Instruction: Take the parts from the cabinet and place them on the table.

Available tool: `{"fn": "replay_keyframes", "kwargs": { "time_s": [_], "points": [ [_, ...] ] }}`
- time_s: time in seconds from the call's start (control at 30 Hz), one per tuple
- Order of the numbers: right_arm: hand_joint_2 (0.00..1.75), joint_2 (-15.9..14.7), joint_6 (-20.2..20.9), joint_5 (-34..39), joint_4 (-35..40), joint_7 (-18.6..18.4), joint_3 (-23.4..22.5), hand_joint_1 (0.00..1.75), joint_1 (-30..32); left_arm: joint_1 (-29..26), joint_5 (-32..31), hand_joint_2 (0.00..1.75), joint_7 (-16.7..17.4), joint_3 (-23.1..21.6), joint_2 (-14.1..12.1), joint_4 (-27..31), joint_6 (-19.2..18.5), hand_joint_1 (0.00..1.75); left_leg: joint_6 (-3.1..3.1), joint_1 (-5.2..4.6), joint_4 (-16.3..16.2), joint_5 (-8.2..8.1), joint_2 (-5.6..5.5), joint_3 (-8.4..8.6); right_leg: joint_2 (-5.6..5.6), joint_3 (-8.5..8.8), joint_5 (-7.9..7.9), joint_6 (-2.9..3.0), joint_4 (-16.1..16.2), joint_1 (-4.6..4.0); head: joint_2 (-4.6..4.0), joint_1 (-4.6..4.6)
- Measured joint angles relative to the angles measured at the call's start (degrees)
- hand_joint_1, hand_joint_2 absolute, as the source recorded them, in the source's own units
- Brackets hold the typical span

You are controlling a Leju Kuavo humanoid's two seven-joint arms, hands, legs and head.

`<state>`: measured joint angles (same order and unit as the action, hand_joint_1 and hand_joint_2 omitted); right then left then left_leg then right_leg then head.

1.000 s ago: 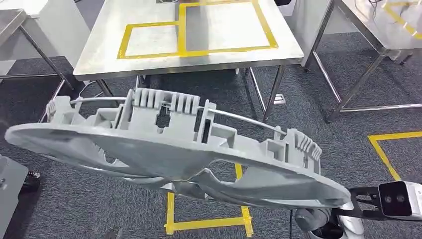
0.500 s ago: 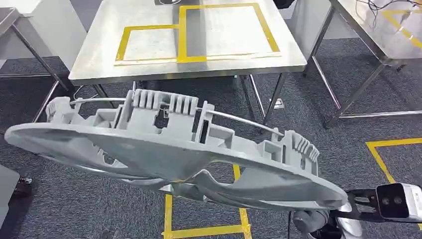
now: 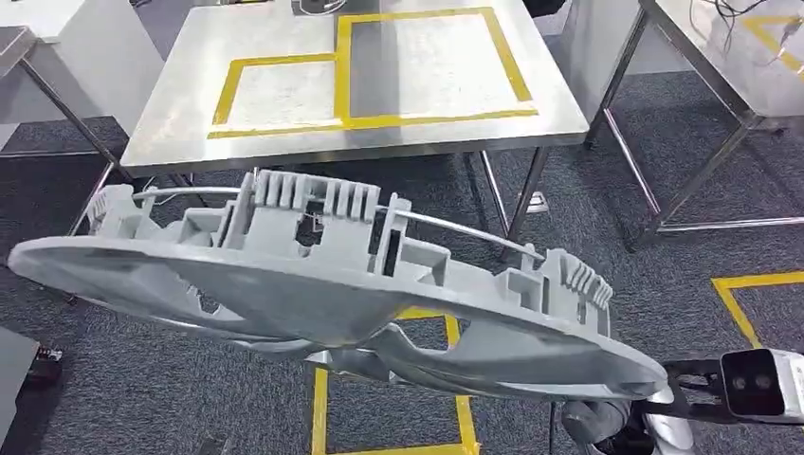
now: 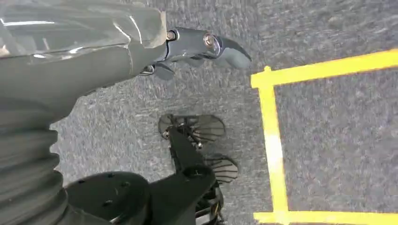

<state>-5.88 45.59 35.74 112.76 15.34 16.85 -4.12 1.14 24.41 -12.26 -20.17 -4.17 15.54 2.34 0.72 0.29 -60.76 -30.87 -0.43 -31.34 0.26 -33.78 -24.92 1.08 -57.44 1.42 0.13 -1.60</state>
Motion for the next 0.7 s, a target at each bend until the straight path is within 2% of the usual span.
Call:
{"fn": "replay_keyframes", "kwargs": {
  "time_s": [0.07,0.1,0.13,0.17,0.2,0.23,0.27,0.3,0.33,0.4,0.43,0.47,0.5,0.6,0.63,0.67,0.7],
  "points": [
    [1.75,0.02,0.13,0.11,0.00,0.02,0.02,1.71,0.02,-0.14,0.00,1.75,-0.11,0.04,-0.13,0.00,0.00,0.00,0.62,0.29,-9.75,-3.55,0.07,-5.75,0.01,0.55,-0.60,0.50,-0.02,-0.14,0.00,0.07],
    [1.75,0.00,0.13,0.13,-0.02,0.02,0.00,1.71,0.09,-0.25,0.00,1.75,-0.13,0.04,-0.11,0.00,0.00,0.00,0.74,0.38,-13.88,-4.44,0.08,-8.64,0.06,0.83,-0.89,0.57,-0.03,-0.23,0.00,0.07],
    [1.75,0.00,0.15,0.11,-0.02,0.02,0.00,1.71,0.15,-0.31,0.00,1.75,-0.15,0.04,-0.11,-0.02,0.00,0.00,0.70,0.39,-15.44,-3.82,0.09,-10.35,0.19,1.21,-1.22,0.52,-0.04,-0.27,0.00,0.07],
    [1.75,0.00,0.15,0.11,-0.02,0.02,0.02,1.71,0.20,-0.35,-0.02,1.75,-0.18,0.04,-0.11,0.00,-0.02,0.00,0.56,0.39,-14.05,-1.58,0.10,-10.60,0.31,1.78,-1.61,0.49,-0.03,-0.35,0.00,0.07],
    [1.75,0.00,0.15,0.13,-0.02,0.02,0.02,1.71,0.19,-0.35,-0.09,1.75,-0.20,0.04,-0.11,0.00,-0.02,0.00,0.33,0.37,-10.38,1.60,0.10,-9.64,0.42,2.41,-2.03,0.44,-0.01,-0.43,0.00,0.07],
    [1.75,0.00,0.15,0.17,0.00,0.02,0.02,1.71,0.12,-0.34,-0.15,1.75,-0.26,0.04,-0.13,0.00,-0.02,0.00,-0.20,0.23,-4.84,5.41,0.09,-7.65,0.45,3.23,-2.51,0.37,0.03,-0.61,0.00,0.07],
    [1.75,0.02,0.15,0.17,0.00,0.02,0.02,1.71,0.02,-0.35,-0.15,1.75,-0.28,0.04,-0.20,-0.02,-0.02,0.00,-1.00,0.01,0.59,8.64,0.08,-5.66,0.46,3.95,-3.00,0.30,0.12,-0.71,0.00,0.09],
    [1.75,0.02,0.07,0.20,-0.02,0.02,0.00,1.71,-0.01,-0.42,-0.17,1.75,-0.26,0.07,-0.50,-0.07,-0.02,0.00,-1.78,-0.36,2.05,8.13,0.13,-4.64,0.50,3.89,-3.41,0.06,0.19,-0.77,0.00,0.26],
    [1.75,-0.02,0.02,0.24,0.00,0.00,0.02,1.71,-0.05,-0.36,-0.35,1.75,-0.33,0.07,-0.42,-0.07,-0.09,0.00,-2.13,-0.63,2.93,7.75,0.30,-4.48,0.61,4.02,-3.56,-0.24,0.17,-0.93,0.00,0.13],
    [1.75,0.00,0.02,0.31,0.00,-0.02,0.07,1.71,-0.04,-0.38,-0.35,1.75,-0.42,0.11,-0.61,-0.07,-0.09,0.00,-2.59,-0.84,2.82,7.37,0.33,-4.62,0.57,4.07,-3.82,-0.76,0.58,-0.71,0.00,0.13],
    [1.75,0.00,0.02,0.33,0.00,-0.02,0.07,1.71,-0.10,-0.44,-0.35,1.75,-0.42,0.11,-0.63,-0.07,-0.09,0.00,-2.80,-0.82,3.53,7.38,0.32,-3.72,0.55,4.48,-3.88,-1.00,1.09,-0.92,0.00,0.11],
    [1.75,-0.09,0.02,0.33,0.18,-0.02,0.04,1.71,-0.02,-0.65,-0.35,1.75,-0.41,0.11,-0.59,-0.02,-0.11,0.00,-2.80,-0.03,5.18,7.83,0.36,-2.37,0.38,4.56,-4.31,-1.05,0.55,-0.93,0.00,0.18],
    [1.75,-0.11,0.02,0.35,0.18,-0.06,0.09,1.71,-0.23,-0.61,-0.41,1.75,-0.46,0.11,-0.55,-0.02,-0.20,0.00,-3.05,-0.08,5.85,7.79,0.33,-1.57,0.34,3.49,-5.09,-0.97,-1.72,-1.05,0.00,0.35],
    [1.75,-0.20,0.00,0.72,0.15,0.00,0.09,1.71,-0.29,-0.62,-0.42,1.75,-0.46,0.11,-0.41,-0.02,-0.33,0.00,-3.30,-0.14,5.84,6.98,0.24,-0.93,0.32,-5.09,-9.06,-0.81,-15.18,-0.87,0.00,0.50],
    [1.75,-0.28,0.00,0.72,0.15,-0.02,0.13,1.71,-0.25,-0.70,-0.42,1.75,-0.46,0.11,-0.42,-0.02,-0.33,0.00,-3.26,-0.13,5.79,6.61,0.16,-0.67,0.30,-7.56,-9.04,-1.15,-17.92,-0.86,0.00,0.50],
    [1.75,-0.37,0.00,0.72,0.13,-0.04,0.13,1.71,-0.24,-0.77,-0.42,1.75,-0.46,0.11,-0.39,-0.02,-0.33,0.00,-3.16,-0.13,5.77,6.22,0.04,-0.19,0.29,-8.16,-7.67,-1.73,-17.19,-0.76,0.00,0.50],
    [1.75,-0.46,0.02,0.72,0.13,-0.07,0.15,1.71,-0.27,-0.84,-0.42,1.75,-0.46,0.11,-0.33,-0.02,-0.33,0.00,-3.00,-0.12,5.75,5.71,-0.05,0.51,0.26,-7.24,-5.05,-2.49,-13.76,-0.58,0.00,0.53]
  ]
}}
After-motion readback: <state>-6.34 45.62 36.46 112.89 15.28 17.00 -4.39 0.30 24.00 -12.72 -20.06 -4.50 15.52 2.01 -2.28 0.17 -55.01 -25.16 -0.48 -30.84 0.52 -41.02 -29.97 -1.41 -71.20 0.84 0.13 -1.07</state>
